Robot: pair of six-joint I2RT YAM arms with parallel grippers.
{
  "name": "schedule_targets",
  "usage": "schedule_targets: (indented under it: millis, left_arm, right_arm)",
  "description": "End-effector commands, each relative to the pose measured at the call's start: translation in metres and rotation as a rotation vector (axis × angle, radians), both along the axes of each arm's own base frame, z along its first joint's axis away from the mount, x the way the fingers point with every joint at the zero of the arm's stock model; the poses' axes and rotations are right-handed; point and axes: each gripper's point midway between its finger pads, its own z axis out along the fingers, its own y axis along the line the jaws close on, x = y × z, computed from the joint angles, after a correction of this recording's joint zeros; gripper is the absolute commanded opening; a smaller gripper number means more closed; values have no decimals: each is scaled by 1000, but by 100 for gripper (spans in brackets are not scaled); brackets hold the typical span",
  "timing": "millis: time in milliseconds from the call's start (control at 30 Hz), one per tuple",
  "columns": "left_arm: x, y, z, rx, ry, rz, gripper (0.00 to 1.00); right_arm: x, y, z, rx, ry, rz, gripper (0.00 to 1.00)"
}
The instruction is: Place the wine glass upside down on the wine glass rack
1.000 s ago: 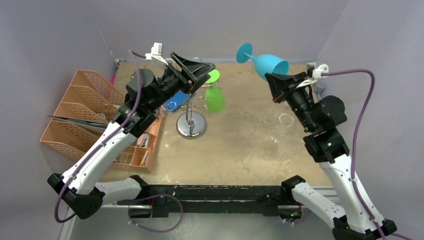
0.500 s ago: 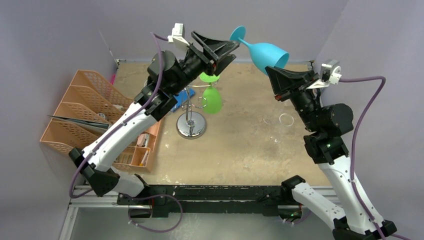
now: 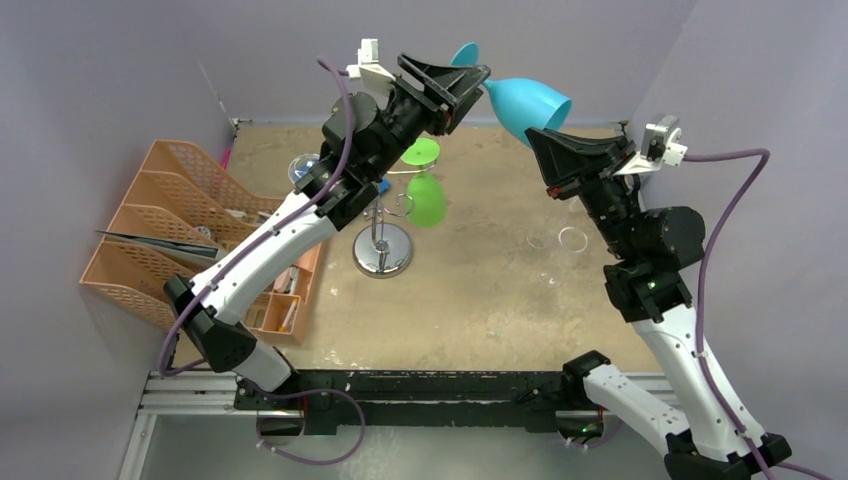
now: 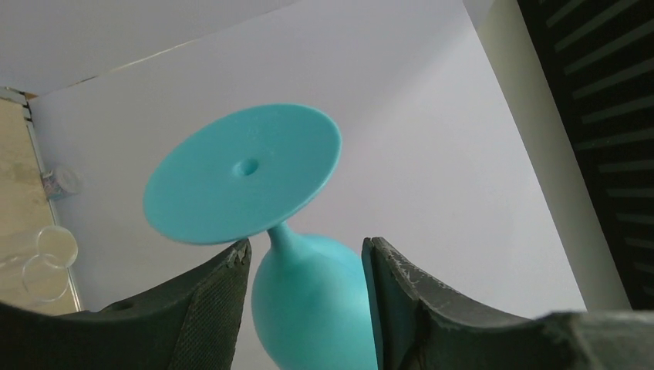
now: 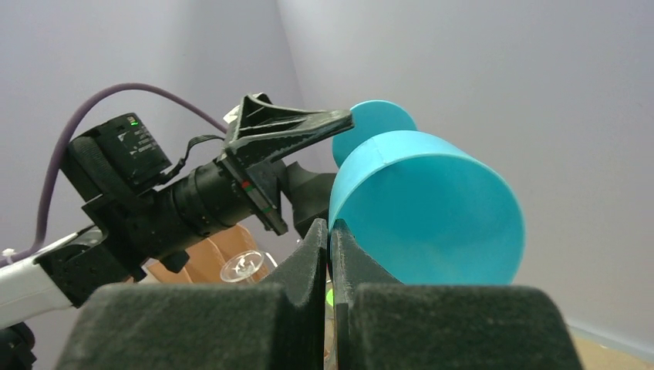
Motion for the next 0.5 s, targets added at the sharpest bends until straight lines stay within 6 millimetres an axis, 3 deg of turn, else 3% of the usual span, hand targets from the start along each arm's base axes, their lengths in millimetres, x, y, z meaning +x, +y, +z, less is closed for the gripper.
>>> schedule_targets:
  millis: [0,133,467]
  left_arm:
    - [-2,2,37,-61,-102,20,52]
    - [4,-4,34,-86,-81,13,43]
    - [3,-3,33,-108,-87,21,0]
  right_arm:
    - [-17,1,23,32,-83,48,0]
    - [-17,3,21,39,-80,64,0]
    - [-16,8,4,3,-63,74,0]
